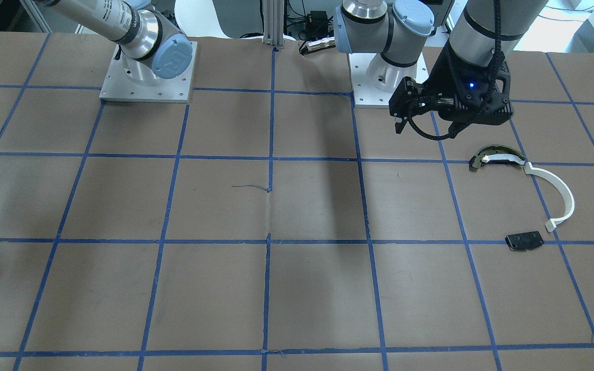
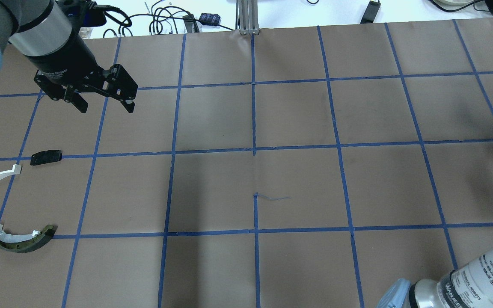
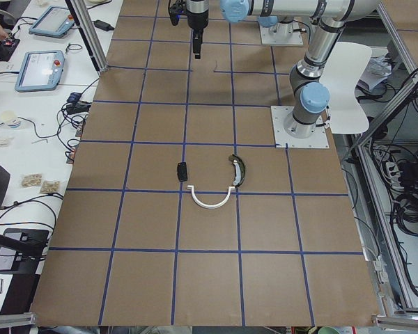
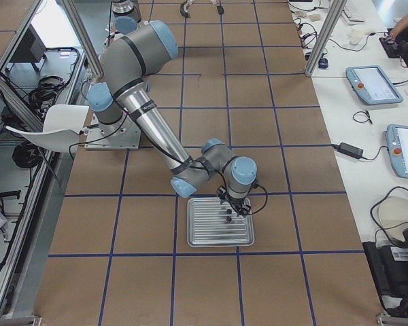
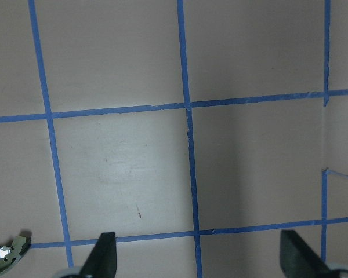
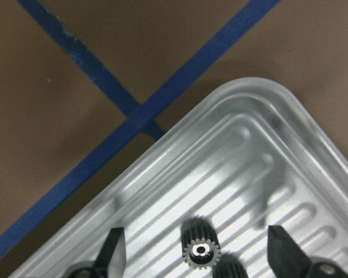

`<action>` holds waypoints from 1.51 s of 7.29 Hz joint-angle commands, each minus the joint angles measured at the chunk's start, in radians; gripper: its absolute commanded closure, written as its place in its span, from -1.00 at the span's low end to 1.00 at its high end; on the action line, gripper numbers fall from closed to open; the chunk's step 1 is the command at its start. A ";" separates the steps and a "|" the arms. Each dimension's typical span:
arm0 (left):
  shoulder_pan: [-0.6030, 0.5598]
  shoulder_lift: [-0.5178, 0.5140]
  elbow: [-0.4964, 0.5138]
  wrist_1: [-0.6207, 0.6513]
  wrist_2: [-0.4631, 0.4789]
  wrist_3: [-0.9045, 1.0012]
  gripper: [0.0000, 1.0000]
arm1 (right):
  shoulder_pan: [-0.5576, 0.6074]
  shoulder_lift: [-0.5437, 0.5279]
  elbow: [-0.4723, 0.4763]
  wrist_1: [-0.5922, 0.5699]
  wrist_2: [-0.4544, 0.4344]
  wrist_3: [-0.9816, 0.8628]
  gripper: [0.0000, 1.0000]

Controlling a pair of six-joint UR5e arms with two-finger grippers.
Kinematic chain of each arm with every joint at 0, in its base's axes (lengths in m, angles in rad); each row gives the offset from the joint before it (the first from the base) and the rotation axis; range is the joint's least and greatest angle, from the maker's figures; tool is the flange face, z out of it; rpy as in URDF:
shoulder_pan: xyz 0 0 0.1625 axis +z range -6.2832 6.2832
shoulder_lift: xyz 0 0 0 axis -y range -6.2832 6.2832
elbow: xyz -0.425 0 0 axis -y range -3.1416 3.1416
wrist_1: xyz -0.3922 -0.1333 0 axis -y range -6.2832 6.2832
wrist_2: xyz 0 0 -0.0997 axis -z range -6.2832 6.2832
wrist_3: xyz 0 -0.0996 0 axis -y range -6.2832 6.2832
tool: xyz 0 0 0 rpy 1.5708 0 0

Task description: Place bearing gear from tray to pile

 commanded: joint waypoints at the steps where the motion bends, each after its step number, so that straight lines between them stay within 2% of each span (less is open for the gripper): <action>1: 0.000 0.001 0.000 0.000 0.000 -0.002 -1.00 | -0.004 0.003 0.000 0.001 -0.011 0.013 -0.12; 2: 0.000 0.001 0.000 0.000 0.000 0.000 -1.00 | -0.006 0.003 0.000 0.001 -0.013 0.015 0.34; 3: 0.000 0.001 0.000 -0.002 0.000 0.000 -1.00 | -0.006 0.003 0.000 0.001 -0.015 0.021 0.92; 4: 0.000 0.001 0.000 0.000 0.000 -0.002 -1.00 | -0.006 0.003 0.000 0.007 -0.027 0.028 1.00; 6: 0.000 0.001 0.000 0.000 0.000 -0.002 -1.00 | -0.006 -0.012 -0.003 0.018 -0.036 0.035 1.00; 7: 0.000 0.002 0.000 0.000 0.000 0.000 -1.00 | -0.006 -0.042 -0.015 0.093 -0.036 0.041 1.00; 8: 0.000 0.001 0.000 0.000 0.000 0.000 -1.00 | 0.008 -0.122 -0.012 0.163 -0.030 0.153 1.00; 9: -0.002 -0.001 0.000 0.000 0.000 -0.002 -1.00 | 0.082 -0.191 -0.008 0.264 -0.018 0.332 1.00; 10: -0.002 0.002 0.000 0.000 0.001 0.000 -1.00 | 0.206 -0.243 -0.002 0.334 -0.018 0.519 1.00; 11: -0.002 0.002 0.000 -0.002 0.003 0.002 -1.00 | 0.344 -0.276 0.017 0.381 0.019 0.819 1.00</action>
